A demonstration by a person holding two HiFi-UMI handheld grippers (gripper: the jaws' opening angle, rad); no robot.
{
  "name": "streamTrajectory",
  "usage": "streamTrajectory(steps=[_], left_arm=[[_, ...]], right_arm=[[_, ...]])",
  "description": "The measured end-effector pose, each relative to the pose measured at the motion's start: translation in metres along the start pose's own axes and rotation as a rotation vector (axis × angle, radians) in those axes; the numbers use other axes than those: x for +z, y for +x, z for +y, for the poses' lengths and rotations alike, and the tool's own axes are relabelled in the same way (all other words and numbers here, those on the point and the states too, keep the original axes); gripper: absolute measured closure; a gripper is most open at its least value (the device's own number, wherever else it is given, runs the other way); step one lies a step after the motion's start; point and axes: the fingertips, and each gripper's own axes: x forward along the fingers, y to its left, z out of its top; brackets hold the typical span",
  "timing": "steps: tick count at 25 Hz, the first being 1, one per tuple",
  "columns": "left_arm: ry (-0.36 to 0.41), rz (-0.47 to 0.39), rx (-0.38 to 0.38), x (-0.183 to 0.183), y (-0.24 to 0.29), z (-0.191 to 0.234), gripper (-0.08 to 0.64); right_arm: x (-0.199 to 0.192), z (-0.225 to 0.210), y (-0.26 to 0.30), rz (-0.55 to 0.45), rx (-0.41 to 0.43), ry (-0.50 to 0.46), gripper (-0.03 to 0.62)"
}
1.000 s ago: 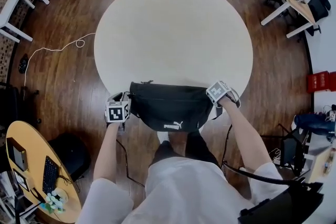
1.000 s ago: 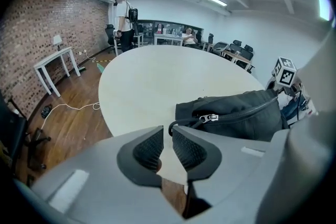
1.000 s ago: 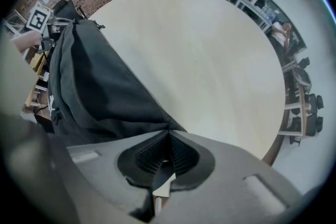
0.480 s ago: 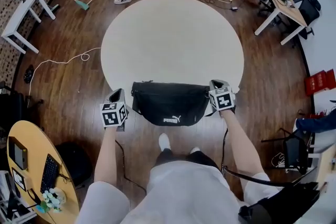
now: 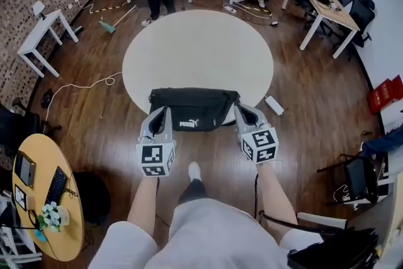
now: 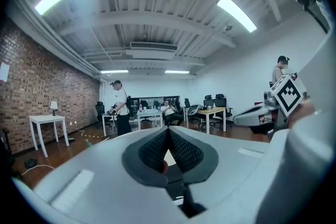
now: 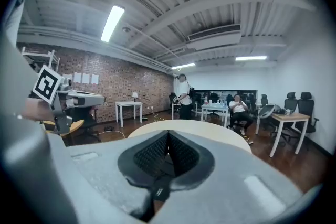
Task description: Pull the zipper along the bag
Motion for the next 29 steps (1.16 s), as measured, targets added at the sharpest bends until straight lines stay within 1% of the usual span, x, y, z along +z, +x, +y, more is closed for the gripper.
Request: streamTrajectory(steps=[2,5,8,11,15,20,29], left_arm=[[-0.014,-0.042,-0.005,0.015,-0.037,-0.05,0.545],[-0.074,-0.063,0.001,0.023,-0.085,-0.107,0.545],[-0.123,-0.04,0.021,0.02,-0.125,-0.14,0.545],[-0.127,-0.037,0.012,0.027,-0.156,-0.156,0.545],[-0.112,-0.053,-0.01,0.036,-0.18,-0.163,0.545],[-0.128,-0.056,-0.02,0.036,-0.207,-0.156,0.545],[-0.14,-0.077,0.008,0.023,-0.244,-0.09,0.545]], right_arm=[[0.002,0.021,-0.049,-0.043,0.02,-0.034,0.601],[0.0,0.041,-0.113,-0.083,0.01,-0.046,0.601],[-0.003,0.061,-0.163,-0.094,-0.004,-0.006,0.601],[0.004,0.085,-0.202,-0.114,-0.011,0.012,0.601],[0.016,0.105,-0.23,-0.14,-0.036,0.011,0.601],[0.03,0.123,-0.242,-0.179,-0.061,0.019,0.601],[0.024,0.196,-0.215,-0.164,-0.049,0.001,0.601]])
